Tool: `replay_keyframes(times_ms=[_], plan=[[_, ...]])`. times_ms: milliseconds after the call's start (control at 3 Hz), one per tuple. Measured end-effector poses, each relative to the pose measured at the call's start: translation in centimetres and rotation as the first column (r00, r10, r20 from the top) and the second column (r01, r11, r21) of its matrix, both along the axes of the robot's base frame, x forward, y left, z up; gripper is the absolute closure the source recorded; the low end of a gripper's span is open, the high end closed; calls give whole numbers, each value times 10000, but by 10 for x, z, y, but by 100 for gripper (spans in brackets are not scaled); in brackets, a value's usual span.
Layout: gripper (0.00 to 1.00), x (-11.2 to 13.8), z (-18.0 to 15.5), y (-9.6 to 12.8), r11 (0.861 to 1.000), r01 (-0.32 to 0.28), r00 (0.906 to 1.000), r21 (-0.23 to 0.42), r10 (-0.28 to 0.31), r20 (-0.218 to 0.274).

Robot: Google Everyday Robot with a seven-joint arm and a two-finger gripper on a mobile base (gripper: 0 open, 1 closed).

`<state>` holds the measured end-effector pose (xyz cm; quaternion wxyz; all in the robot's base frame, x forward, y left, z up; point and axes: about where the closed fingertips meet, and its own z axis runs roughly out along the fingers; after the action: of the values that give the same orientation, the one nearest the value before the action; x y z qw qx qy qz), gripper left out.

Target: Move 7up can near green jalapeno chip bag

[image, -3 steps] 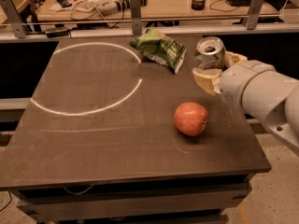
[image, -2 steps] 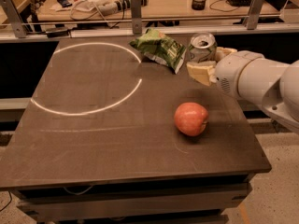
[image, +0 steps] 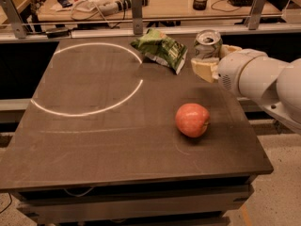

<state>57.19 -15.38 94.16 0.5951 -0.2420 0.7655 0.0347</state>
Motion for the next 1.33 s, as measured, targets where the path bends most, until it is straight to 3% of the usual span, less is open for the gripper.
replay_keyframes(times_ms=[333,667,1333], plan=[[100,15,0,-21,9960,851,9963,269,-853,49],[100,34,-5,-40,9891,1345,9909,597,-1340,-118],[100,85,-13,-31,9906,1059,9923,866,-997,-733]])
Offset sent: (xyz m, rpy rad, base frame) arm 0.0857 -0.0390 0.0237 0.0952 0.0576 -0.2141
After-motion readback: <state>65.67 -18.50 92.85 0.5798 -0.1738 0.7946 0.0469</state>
